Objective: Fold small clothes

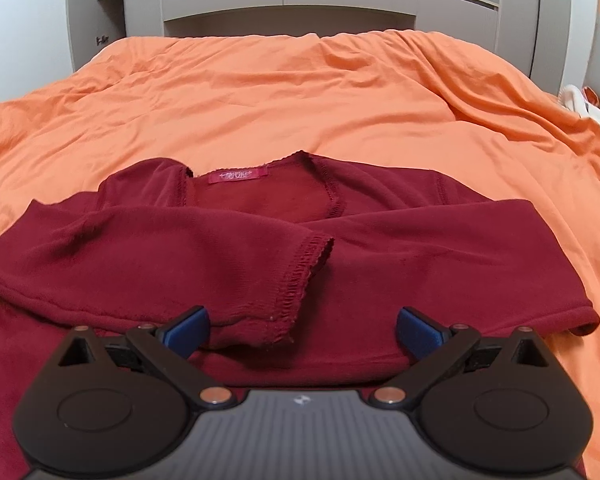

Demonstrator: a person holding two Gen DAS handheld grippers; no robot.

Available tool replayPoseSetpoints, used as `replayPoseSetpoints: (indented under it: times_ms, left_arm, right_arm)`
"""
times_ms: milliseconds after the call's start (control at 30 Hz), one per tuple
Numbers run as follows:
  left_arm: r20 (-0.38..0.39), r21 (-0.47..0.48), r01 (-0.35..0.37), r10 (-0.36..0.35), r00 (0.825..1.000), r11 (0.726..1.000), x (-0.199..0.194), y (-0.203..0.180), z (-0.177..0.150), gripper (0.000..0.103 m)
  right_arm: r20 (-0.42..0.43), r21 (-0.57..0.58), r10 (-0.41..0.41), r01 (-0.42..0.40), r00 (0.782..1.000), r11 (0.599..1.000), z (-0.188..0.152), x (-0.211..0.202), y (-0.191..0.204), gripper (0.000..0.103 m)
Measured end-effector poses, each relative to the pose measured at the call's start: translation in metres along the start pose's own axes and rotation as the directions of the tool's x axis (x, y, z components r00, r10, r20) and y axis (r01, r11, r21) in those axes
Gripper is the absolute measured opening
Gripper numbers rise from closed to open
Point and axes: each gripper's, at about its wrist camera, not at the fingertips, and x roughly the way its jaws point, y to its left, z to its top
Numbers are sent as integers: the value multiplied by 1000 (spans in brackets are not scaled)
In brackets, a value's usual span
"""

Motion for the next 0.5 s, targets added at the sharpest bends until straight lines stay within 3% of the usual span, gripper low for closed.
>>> replayPoseSetpoints:
  times_ms: [133, 367, 433, 500]
  left_arm:
    - [-15, -74, 9, -10, 1000, 997, 1, 11, -3, 67]
    - [-59, -27, -2, 1, 998, 1000, -3, 4, 0, 67]
    - [-51, -34, 3, -5, 999, 999, -18, 5, 1, 80]
    - [-28, -48, 13, -14, 1000, 999, -39, 5, 0, 83]
  right_arm:
    - [-28, 3, -46, 46, 999, 999, -3, 4, -1, 103]
    - [-53, -10, -33, 33, 998, 999, -3, -12, -6, 103]
    - [-52, 0, 1, -1, 999, 1000, -2, -31, -11, 103]
    - [-43, 8, 49, -49, 998, 999, -2, -57, -19, 103]
